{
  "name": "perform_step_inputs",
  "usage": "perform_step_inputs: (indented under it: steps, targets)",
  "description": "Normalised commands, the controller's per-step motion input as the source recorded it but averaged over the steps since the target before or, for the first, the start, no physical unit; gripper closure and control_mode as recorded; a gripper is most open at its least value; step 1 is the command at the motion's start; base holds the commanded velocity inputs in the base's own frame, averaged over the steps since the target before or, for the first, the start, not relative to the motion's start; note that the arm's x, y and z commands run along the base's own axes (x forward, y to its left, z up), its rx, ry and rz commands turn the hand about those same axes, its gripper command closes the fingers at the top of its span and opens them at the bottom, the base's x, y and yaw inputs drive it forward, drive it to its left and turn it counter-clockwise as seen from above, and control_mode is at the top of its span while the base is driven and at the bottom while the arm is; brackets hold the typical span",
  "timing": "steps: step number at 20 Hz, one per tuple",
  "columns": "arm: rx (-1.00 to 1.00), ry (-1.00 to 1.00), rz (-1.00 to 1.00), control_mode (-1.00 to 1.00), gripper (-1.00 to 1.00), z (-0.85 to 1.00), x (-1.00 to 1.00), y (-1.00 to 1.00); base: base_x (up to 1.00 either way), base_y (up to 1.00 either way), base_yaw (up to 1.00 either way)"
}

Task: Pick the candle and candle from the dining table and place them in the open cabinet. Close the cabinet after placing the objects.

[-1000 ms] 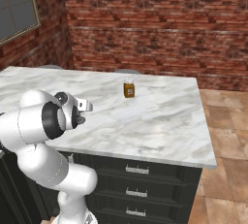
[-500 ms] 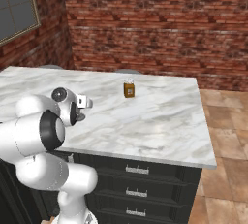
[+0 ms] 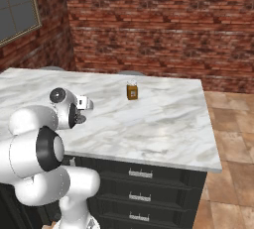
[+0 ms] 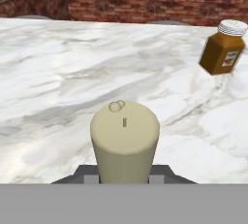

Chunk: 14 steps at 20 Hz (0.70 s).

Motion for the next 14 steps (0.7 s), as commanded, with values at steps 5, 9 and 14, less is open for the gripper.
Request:
perform_step_inputs:
  steps: [5, 9, 14]
  targets:
    - [0.0, 0.0, 0.0, -1.0, 1.0, 0.1, -0.35, -0.09, 0.0, 0.0, 0.0]
    - [0.0, 0.0, 0.0, -1.0, 1.0, 0.22, -0.36, -0.13, 0.0, 0.0, 0.0]
    - [0.0, 0.0, 0.0, -1.0, 1.0, 0.16, -0.38, -0.39, 0.0, 0.0, 0.0]
